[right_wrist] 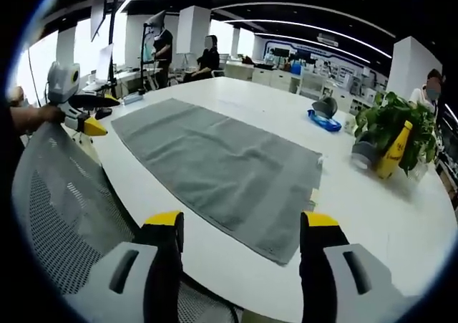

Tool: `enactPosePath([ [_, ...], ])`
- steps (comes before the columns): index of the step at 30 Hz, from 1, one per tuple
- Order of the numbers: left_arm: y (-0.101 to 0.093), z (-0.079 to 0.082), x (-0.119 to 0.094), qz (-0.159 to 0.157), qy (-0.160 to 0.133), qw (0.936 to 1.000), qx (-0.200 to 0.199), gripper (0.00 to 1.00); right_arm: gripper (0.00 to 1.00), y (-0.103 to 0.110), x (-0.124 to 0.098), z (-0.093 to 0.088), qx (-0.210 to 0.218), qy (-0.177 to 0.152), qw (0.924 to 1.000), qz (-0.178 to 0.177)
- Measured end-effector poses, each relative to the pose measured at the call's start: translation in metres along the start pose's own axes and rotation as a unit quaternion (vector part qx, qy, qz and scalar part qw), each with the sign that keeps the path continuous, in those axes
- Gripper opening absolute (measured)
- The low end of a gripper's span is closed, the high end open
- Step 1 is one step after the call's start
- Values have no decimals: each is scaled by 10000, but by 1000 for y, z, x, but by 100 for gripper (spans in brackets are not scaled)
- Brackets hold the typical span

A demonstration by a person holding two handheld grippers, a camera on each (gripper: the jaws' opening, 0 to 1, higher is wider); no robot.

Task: Fold the towel on the table until its edges align and the towel forms a compact rectangular stack.

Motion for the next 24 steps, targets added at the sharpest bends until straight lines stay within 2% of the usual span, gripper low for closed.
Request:
enactPosePath([
  [5,-2,2,0,-35,-54,10000,9,80,65,1,0,4,38,-110,9999,45],
  [6,-4,12,-3,-47,-248,9997,-57,79,65,1,1,4,87,-107,9999,69],
  [7,-6,29,-6,-4,-667,9978,-25,78,65,2,1,3,168,-74,9998,116],
  [8,-10,46,-10,-65,-1077,9940,164,78,65,3,2,3,187,-72,9997,146],
  [9,-14,56,-11,-127,-1307,9909,306,81,64,5,2,3,194,-101,9996,199],
  [10,-19,62,-10,-182,-1307,9907,327,84,64,5,2,4,194,-130,9995,218],
  [12,-23,58,-2,-288,-786,9965,41,86,63,7,3,7,175,-204,9993,247],
  [13,-26,60,1,-362,-685,9970,54,86,63,7,2,8,184,-224,9993,250],
  [16,-33,84,10,-381,-938,9944,313,86,56,9,2,8,342,-205,9986,351],
  [19,-49,111,19,-558,-1225,9907,187,86,55,10,1,9,373,-228,9983,382],
  [22,-67,125,27,-691,-1376,9875,322,85,56,10,2,8,488,-194,9979,374],
  [24,-78,125,35,-778,-1326,9871,456,84,54,9,1,9,636,-219,9968,427],
])
Point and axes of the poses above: the point that each gripper's makers call its tool centre point, and the gripper's own axes: x roughly forward along the fingers, y roughly to its left, z roughly out of its top, the point moved 1 cm from there along -x, roughly backward along the fingers, and after that the axes turned 5 degrees about -z, right-handed, at the moved point
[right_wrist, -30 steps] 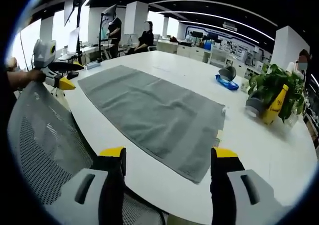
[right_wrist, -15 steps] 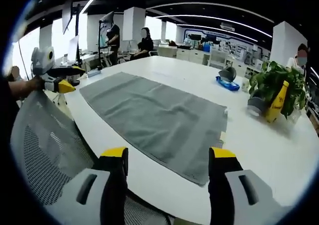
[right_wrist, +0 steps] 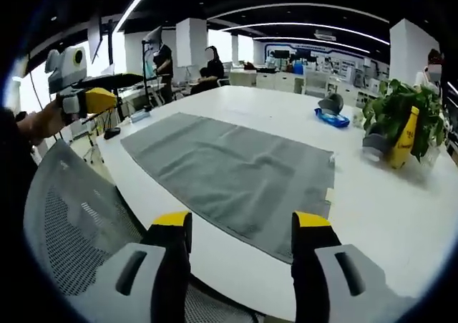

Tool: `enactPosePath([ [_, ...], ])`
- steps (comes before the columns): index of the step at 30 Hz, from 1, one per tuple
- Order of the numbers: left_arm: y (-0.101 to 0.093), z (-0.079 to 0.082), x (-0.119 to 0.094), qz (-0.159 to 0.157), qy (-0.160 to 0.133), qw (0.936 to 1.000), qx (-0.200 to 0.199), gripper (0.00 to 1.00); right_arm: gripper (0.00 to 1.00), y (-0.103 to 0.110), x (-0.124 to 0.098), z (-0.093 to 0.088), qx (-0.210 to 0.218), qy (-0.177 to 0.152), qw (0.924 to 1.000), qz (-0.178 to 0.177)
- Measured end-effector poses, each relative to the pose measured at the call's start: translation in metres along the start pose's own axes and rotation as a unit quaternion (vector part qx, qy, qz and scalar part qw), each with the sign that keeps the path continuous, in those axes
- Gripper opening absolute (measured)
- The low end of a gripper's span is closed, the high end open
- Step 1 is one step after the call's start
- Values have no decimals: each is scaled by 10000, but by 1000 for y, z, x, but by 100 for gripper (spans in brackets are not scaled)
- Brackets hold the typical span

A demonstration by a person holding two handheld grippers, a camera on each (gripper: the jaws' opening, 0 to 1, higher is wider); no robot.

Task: Fold the towel on the table until its edges align and the towel forms a compact rectangular stack.

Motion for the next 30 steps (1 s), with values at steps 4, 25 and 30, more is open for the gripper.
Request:
enactPosePath([
  [4,-22,-11,15,-432,185,9988,-113,84,56,1,-1,3,242,-57,9996,102],
  [25,-77,-25,82,-1585,585,9849,367,72,54,-106,-59,-1,729,-222,9939,-802],
  [30,-88,-17,91,-1624,461,9850,349,72,54,-139,-76,5,555,-222,9938,-934],
])
Point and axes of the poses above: the point that each gripper's makers call its tool centre point, and the gripper's own axes: x roughly forward along the fingers, y roughly to its left, z roughly out of its top, the point moved 1 cm from there along -x, roughly backward along the fingers, and after that the axes turned 5 degrees about -z, right-handed, at the moved point
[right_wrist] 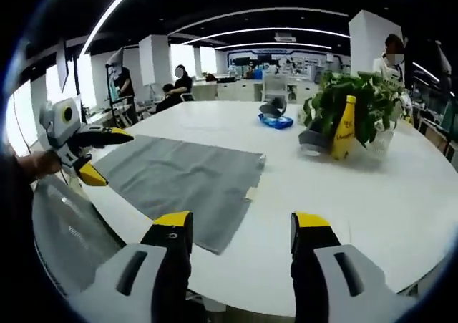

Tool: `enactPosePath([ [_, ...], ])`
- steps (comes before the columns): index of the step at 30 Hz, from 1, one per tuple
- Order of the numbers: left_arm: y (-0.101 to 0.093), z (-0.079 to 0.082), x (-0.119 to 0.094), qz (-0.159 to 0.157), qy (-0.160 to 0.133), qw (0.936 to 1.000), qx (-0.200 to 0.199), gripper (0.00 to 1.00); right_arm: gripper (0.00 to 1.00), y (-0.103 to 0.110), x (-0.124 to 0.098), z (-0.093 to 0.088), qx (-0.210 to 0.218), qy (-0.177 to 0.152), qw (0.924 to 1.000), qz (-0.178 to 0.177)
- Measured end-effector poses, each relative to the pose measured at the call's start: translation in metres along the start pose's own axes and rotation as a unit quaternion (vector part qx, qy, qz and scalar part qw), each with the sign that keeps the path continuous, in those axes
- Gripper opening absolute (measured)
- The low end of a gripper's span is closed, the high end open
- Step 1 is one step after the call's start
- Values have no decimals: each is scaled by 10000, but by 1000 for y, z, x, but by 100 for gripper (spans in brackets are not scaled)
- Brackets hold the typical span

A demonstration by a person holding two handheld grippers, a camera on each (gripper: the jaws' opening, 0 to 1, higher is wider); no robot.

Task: Fold the towel on the table until its edges align and the towel forms a compact rectangular stack.

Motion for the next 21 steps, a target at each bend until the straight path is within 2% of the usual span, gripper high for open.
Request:
enactPosePath([
  [4,1,-6,1,93,148,9998,58,71,52,-25,-2,7,-754,236,9968,-71],
  [8,3,-9,3,200,182,9996,-36,71,51,-43,-3,22,-1030,267,9943,1],
  [11,3,-9,5,266,211,9994,-63,70,50,-61,0,27,-1076,279,9938,28],
  [16,5,-7,9,358,198,9991,-104,69,50,-67,6,27,-1064,358,9936,85],
  [18,4,-8,14,364,222,9990,-104,69,51,-70,7,25,-1363,515,9892,166],
  [21,2,-8,21,315,286,9991,-48,69,51,-84,4,26,-2066,757,9752,255],
])
Point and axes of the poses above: the point that each gripper's makers call its tool centre point, and the gripper's own axes: x roughly forward along the fingers, y roughly to its left, z roughly out of its top, the point moved 1 cm from there along -x, roughly backward along the fingers, and after that the axes turned 5 degrees about -z, right-handed, at the moved point
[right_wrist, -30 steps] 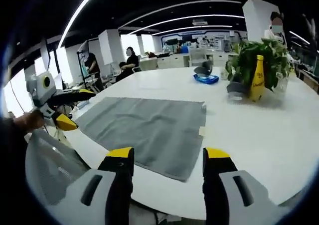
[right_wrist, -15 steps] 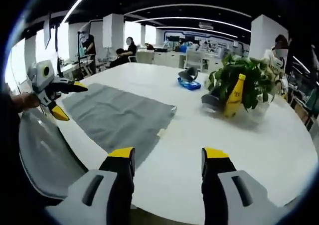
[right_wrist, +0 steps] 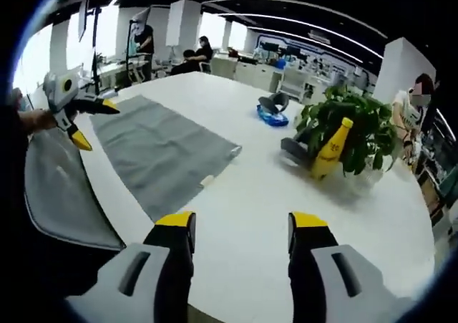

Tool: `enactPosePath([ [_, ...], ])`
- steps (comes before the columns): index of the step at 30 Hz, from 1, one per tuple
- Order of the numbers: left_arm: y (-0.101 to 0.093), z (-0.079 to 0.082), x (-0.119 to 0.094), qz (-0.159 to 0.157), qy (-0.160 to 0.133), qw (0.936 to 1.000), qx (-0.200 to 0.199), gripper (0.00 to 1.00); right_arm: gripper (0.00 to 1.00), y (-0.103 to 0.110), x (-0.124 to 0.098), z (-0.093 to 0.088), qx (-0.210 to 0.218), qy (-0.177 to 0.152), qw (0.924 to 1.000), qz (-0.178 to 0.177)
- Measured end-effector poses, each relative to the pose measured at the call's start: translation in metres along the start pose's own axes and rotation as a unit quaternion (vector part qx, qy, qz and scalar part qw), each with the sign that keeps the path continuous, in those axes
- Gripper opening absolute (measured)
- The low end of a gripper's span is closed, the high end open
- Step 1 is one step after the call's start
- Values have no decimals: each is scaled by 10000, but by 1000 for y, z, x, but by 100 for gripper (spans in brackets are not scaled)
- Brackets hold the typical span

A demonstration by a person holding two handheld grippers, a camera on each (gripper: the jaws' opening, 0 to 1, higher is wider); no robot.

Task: Fold the towel on the table until its edges align and the towel forms a compact rectangular stack.

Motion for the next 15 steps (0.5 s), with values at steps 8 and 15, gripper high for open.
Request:
enactPosePath([
  [8,-4,5,18,-55,10,10000,-26,69,51,-32,-16,-11,333,15,9984,451],
  [15,-3,8,34,-44,42,10000,-48,71,50,-61,-32,-36,318,334,9983,356],
])
Point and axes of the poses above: the point that each gripper's makers call its tool centre point, and the gripper's own axes: x roughly forward along the fingers, y roughly to its left, z roughly out of its top, the point moved 1 cm from there along -x, roughly backward along the fingers, and after that the axes turned 5 degrees about -z, right-handed, at the moved point
